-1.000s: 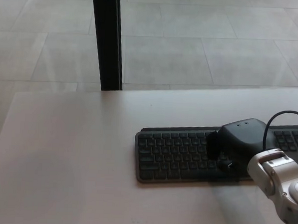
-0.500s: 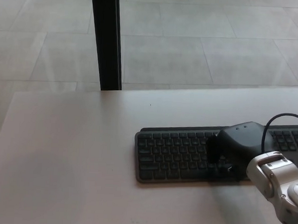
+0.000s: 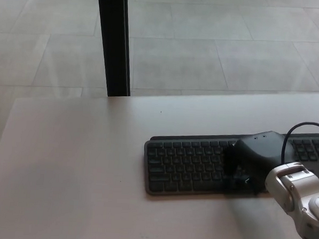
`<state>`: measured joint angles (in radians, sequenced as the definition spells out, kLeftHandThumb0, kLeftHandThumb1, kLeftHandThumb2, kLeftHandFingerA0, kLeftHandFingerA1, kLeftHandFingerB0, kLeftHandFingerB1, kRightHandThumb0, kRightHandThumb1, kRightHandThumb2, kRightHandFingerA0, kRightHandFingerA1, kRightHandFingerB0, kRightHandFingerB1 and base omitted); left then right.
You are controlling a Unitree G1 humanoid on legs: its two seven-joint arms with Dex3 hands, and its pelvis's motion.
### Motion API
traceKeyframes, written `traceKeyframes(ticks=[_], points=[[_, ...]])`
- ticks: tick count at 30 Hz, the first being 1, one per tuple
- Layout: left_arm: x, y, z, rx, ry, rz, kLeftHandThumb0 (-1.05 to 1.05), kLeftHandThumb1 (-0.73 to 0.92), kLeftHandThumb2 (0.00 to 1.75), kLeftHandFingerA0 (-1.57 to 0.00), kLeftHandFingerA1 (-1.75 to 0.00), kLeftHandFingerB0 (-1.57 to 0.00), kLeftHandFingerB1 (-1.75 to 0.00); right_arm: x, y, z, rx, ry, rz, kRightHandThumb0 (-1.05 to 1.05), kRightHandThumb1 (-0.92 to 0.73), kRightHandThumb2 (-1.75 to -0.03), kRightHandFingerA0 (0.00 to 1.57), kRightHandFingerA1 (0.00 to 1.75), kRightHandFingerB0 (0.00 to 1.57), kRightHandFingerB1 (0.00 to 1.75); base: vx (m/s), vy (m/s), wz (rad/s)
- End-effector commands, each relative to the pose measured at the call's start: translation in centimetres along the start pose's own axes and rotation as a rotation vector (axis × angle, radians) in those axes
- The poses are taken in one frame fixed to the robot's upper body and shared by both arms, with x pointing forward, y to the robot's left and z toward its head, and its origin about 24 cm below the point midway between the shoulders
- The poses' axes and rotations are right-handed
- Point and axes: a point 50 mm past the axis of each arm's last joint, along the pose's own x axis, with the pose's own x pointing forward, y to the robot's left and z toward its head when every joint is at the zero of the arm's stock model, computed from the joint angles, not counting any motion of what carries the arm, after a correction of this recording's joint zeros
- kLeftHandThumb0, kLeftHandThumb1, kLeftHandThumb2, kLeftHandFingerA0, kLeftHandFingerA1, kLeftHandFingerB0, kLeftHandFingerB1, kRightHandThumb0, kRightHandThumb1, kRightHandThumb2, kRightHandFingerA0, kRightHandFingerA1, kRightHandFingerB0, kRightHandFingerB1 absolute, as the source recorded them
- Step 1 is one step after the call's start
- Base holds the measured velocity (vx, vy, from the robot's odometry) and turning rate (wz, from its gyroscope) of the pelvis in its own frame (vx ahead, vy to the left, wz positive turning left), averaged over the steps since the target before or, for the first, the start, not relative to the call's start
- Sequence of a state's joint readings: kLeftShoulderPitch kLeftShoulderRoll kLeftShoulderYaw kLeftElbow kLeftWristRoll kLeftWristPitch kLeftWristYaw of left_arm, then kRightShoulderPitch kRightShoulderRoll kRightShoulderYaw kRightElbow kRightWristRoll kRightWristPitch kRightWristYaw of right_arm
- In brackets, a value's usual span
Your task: The robot uses its right fingers to click on the space key of the black keyboard placed on the center of the white desk.
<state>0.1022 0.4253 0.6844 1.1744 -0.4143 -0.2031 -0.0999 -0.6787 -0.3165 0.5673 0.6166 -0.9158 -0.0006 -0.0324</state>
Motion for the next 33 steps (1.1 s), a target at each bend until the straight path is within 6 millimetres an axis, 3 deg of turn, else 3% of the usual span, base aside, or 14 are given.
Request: traceKeyframes(ticks=[1,4,8,9,14,16,17,23,24,26,27,29,30,33], points=[[0.0,0.2,0.1,0.001,-0.014,0.002,-0.32,0.56,0.56,-0.66,-0.63,-0.67,-0.55,-0.5,0.5,-0.1,0.036,0.025,0.007,-0.4,-0.63,-0.63,0.83,1.66,0.85,0.92,0.0,0.0,0.0],[-0.1,0.3,0.1,0.003,-0.017,0.004,-0.32,0.56,0.55,-0.67,-0.62,-0.67,-0.55,-0.7,0.8,0.1,0.041,0.019,-0.011,-0.39,-0.62,-0.58,0.87,1.62,0.86,0.71,0.0,0.0,0.0],[0.0,0.1,0.2,-0.025,-0.018,0.007,-0.32,0.55,0.55,-0.66,-0.64,-0.69,-0.57,-0.8,1.1,0.2,0.056,0.022,-0.021,-0.39,-0.61,-0.58,0.87,1.62,0.84,0.71,0.0,0.0,0.0],[0.0,0.1,0.2,-0.042,-0.014,0.007,-0.33,0.41,0.82,-0.62,-0.72,-0.58,-0.65,-1.0,1.3,0.4,0.071,0.017,-0.035,-0.38,-0.6,-0.58,0.9,1.64,0.86,0.76,0.0,0.0,0.0],[0.1,0.0,0.3,-0.015,-0.016,0.011,-0.33,0.4,0.84,-0.63,-0.72,-0.58,-0.66,-1.1,1.6,0.5,0.09,0.023,-0.038,-0.4,-0.62,-0.59,0.89,1.66,0.87,0.81,0.0,0.0,0.0],[0.0,0.2,0.3,-0.014,-0.013,0.004,-0.33,0.55,0.55,-0.66,-0.63,-0.67,-0.56,-1.3,1.9,0.6,0.105,0.027,-0.04,-0.39,-0.59,-0.63,0.89,1.65,0.86,0.73,0.0,0.0,0.0],[0.0,0.2,0.2,-0.043,-0.014,0.0,-0.31,0.41,0.82,-0.61,-0.73,-0.54,-0.65,-1.4,2.0,0.5,0.103,0.032,-0.031,-0.39,-0.62,-0.59,0.88,1.64,0.86,0.78,0.0,0.0,0.0],[-0.1,0.3,0.1,-0.026,-0.017,0.002,-0.35,0.42,0.84,-0.63,-0.72,-0.57,-0.65,-1.3,2.2,-0.2,0.089,0.066,-0.018,-0.38,-0.6,-0.62,0.86,1.66,0.84,0.87,0.0,0.0,0.0],[0.0,0.3,0.1,-0.018,-0.012,0.012,-0.31,0.54,0.56,-0.68,-0.64,-0.67,-0.56,-1.2,2.0,-0.5,0.097,0.078,-0.016,-0.36,-0.61,-0.58,0.9,1.63,0.86,0.76,0.0,0.0,0.0],[0.0,0.2,0.2,-0.025,-0.015,0.007,-0.31,0.41,0.83,-0.63,-0.72,-0.54,-0.65,-1.1,2.0,-0.8,0.092,0.098,-0.016,-0.39,-0.61,-0.61,0.87,1.67,0.84,0.95,0.0,0.0,0.0],[0.0,0.2,0.3,-0.016,-0.021,0.006,-0.32,0.56,0.56,-0.66,-0.63,-0.68,-0.57,-1.1,2.2,-0.8,0.096,0.103,-0.015,-0.37,-0.62,-0.58,0.9,1.63,0.87,0.76,0.0,0.0,0.0],[0.0,0.2,0.3,-0.018,-0.018,0.009,-0.32,0.56,0.55,-0.67,-0.63,-0.68,-0.56,-1.1,2.5,-0.8,0.113,0.107,-0.019,-0.36,-0.61,-0.58,0.9,1.65,0.89,0.7,0.0,0.0,0.0],[0.0,0.1,0.2,-0.004,-0.022,-0.004,-0.34,0.43,0.85,-0.62,-0.72,-0.56,-0.65,-1.2,2.9,-0.8,0.118,0.099,-0.019,-0.36,-0.61,-0.58,0.89,1.64,0.89,0.68,0.0,0.0,0.0],[0.0,0.2,0.2,-0.031,-0.017,0.004,-0.33,0.41,0.83,-0.63,-0.73,-0.56,-0.66,-1.6,4.5,-0.5,0.138,0.114,0.037,-0.37,-0.58,-0.57,0.9,1.57,0.87,0.68,0.0,0.0,0.0]])
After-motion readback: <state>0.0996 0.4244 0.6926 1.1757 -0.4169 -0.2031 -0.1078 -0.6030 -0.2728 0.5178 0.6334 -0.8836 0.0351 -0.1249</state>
